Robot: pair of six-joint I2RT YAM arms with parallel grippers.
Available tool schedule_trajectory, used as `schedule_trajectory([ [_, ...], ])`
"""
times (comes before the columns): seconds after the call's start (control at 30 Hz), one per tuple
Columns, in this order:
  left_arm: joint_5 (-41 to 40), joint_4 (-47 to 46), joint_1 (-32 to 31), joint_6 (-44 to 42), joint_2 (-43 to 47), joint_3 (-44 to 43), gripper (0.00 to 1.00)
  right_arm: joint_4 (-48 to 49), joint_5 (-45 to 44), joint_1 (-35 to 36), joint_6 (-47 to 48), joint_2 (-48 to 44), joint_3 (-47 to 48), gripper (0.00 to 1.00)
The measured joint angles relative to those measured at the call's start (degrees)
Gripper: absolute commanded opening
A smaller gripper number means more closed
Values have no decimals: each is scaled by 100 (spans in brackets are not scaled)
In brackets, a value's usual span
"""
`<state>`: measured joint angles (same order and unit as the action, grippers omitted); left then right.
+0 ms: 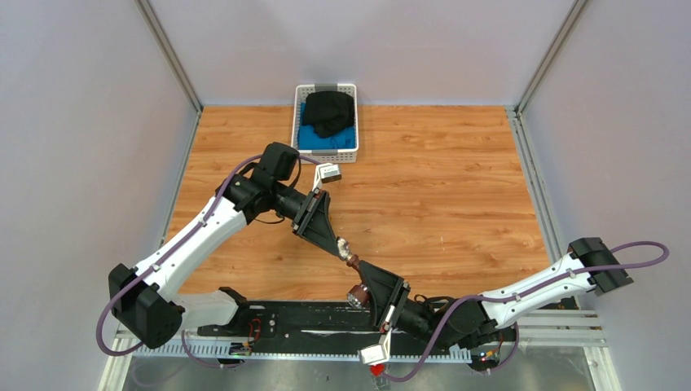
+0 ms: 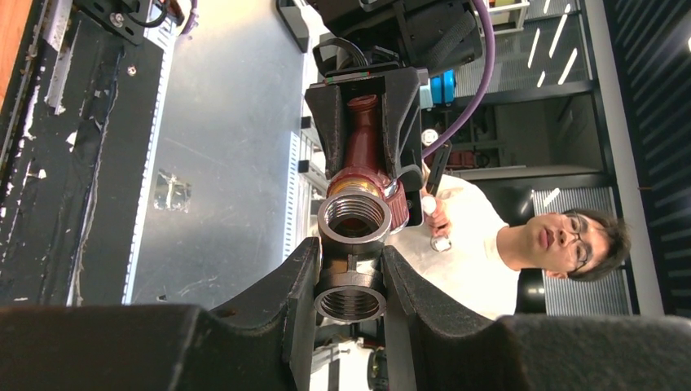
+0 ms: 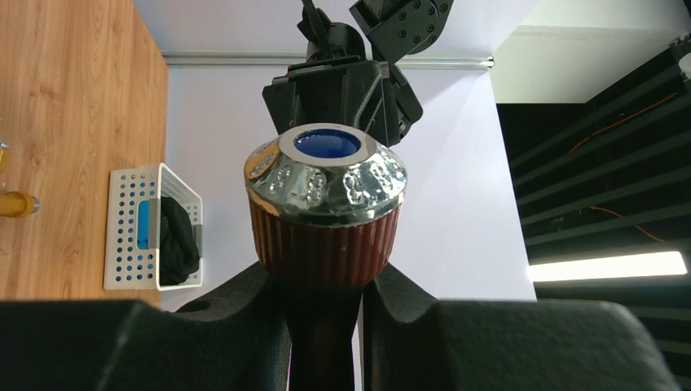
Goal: Install the water faucets
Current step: Install the water faucet onto the adaptor.
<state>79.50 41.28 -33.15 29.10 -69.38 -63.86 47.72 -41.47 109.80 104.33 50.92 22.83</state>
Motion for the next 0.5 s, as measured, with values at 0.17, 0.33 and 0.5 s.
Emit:
schedule_trajectory([
  [0.17, 4, 20, 0, -39, 0, 0, 0, -2, 13, 0, -61, 2, 2, 0],
  [0.33, -42, 76, 0, -129, 0, -74, 0, 13, 59, 0, -129, 42, 9, 0],
  [0.5, -63, 85, -4, -197, 0, -151, 0, 98, 136, 0, -179, 120, 20, 0],
])
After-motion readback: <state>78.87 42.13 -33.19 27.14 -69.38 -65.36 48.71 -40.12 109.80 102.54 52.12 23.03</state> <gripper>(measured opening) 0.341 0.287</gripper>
